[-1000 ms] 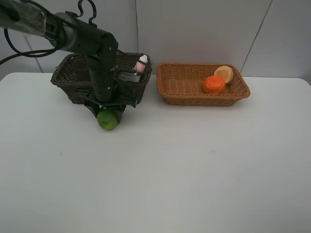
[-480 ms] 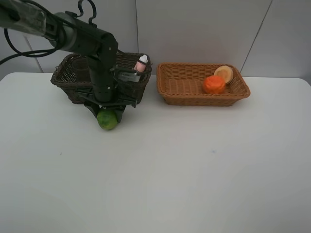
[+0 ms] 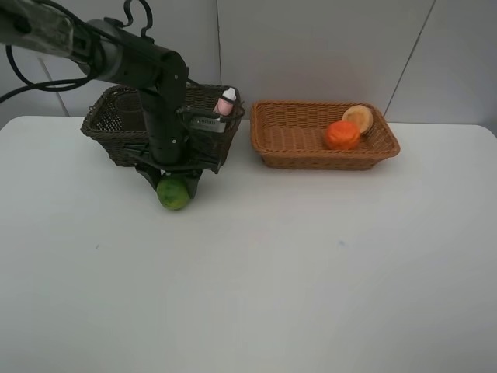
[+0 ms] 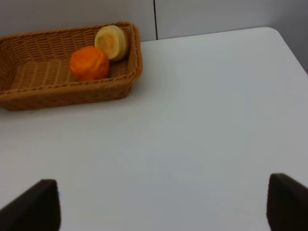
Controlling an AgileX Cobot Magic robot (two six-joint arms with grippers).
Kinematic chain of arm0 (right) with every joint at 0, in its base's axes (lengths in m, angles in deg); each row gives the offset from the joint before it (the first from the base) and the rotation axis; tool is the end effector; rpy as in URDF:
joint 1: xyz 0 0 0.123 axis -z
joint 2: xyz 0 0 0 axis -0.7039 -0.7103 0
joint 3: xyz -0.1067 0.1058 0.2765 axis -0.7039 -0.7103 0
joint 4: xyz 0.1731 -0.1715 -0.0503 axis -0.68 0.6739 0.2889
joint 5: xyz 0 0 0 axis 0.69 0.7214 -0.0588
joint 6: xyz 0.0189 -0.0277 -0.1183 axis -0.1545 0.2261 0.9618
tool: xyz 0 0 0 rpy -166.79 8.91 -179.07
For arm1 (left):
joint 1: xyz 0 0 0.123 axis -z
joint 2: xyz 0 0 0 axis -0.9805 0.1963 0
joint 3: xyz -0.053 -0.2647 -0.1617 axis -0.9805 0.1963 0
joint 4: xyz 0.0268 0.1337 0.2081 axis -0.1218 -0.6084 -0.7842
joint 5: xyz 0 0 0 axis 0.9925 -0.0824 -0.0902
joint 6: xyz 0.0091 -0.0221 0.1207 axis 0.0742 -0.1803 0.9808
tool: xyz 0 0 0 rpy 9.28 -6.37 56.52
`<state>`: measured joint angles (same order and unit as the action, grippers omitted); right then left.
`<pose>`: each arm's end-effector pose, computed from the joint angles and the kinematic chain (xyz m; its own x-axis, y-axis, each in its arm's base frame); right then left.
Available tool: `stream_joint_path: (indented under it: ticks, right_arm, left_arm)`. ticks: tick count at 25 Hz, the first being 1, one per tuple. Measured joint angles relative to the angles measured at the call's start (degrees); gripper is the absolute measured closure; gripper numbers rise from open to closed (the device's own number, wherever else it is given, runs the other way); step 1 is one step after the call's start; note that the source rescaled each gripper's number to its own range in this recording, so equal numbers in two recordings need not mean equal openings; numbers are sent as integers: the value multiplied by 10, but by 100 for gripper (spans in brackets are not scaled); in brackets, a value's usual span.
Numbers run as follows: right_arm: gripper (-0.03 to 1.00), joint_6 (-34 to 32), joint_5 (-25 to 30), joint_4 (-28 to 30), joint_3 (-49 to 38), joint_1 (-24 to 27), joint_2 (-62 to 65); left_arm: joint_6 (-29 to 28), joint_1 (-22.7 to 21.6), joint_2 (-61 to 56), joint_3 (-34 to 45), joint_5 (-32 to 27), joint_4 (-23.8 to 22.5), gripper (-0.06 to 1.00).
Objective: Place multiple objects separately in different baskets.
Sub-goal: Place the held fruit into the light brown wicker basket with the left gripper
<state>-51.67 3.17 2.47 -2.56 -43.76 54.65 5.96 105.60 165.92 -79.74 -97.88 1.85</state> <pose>-0.0127 -0.0109 0.2692 -0.4168 0.1040 -0.9030 0.1405 0.9889 0.0491 0.4075 -0.1949 0.1014 -0.9795 0.1597 -0.1227 0.1544 0.9867 0.0516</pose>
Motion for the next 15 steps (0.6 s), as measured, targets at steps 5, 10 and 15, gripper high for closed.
stream_joint_path:
  ticks: [5, 10, 15]
  right_arm:
    - [2, 0, 0, 0, 0, 0, 0]
    - [2, 0, 0, 0, 0, 0, 0]
    - [2, 0, 0, 0, 0, 0, 0]
  left_arm:
    - [29, 12, -9, 0, -7, 8, 18]
    - [49, 31, -25, 0, -22, 7, 18]
    - [64, 57, -50, 0, -34, 6, 18]
